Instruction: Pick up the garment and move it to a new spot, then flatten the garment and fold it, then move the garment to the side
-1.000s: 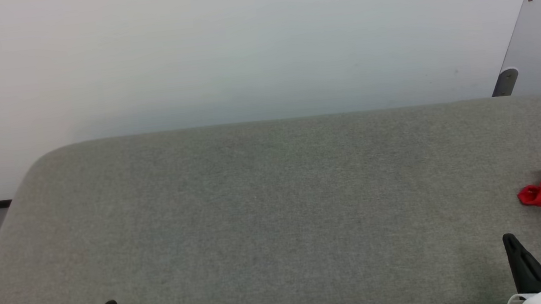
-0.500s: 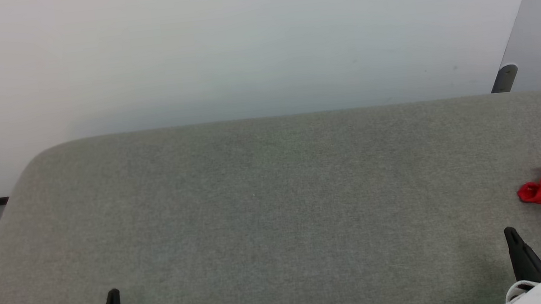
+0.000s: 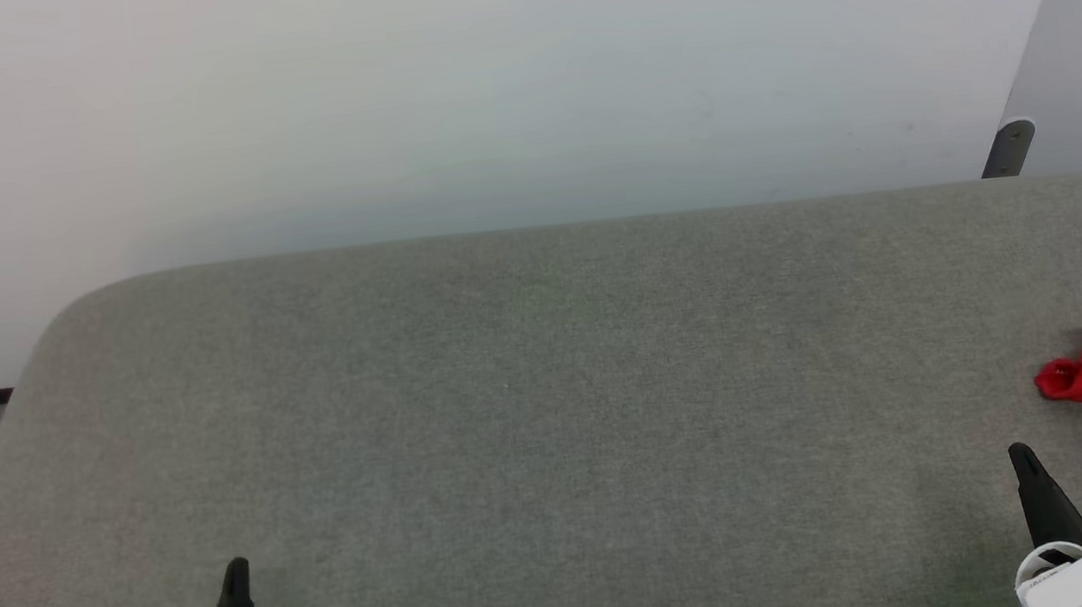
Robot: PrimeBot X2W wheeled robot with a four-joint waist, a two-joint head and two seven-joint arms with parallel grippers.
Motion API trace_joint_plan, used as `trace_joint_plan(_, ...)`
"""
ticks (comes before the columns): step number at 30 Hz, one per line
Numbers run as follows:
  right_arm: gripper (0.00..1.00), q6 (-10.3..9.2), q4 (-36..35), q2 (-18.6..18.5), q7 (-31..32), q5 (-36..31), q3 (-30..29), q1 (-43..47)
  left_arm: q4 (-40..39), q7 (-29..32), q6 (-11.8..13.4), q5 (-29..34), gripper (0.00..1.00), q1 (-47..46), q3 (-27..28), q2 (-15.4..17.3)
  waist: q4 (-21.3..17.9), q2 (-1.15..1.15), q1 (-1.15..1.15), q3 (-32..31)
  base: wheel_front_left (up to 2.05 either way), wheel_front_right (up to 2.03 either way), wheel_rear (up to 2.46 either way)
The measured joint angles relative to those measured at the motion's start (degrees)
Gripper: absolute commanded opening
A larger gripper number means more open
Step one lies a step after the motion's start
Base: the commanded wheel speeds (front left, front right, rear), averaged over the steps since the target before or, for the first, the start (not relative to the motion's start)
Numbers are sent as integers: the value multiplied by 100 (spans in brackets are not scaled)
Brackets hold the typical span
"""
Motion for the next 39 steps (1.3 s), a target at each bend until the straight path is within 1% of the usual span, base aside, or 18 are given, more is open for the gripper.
trace_joint_plan(19, 0, -1, -88, 160, 319, 1251, -151, -130, 49, 323, 0, -1066, 0, -233, 69, -185, -23, 0, 0, 81, 0, 0, 0)
trace_joint_plan(39, 0, -1, -168, 302, 614, 2337, -279, -208, 85, 610, -1, -2013, 0, -441, 137, -350, -47, 0, 0, 166, 0, 0, 0)
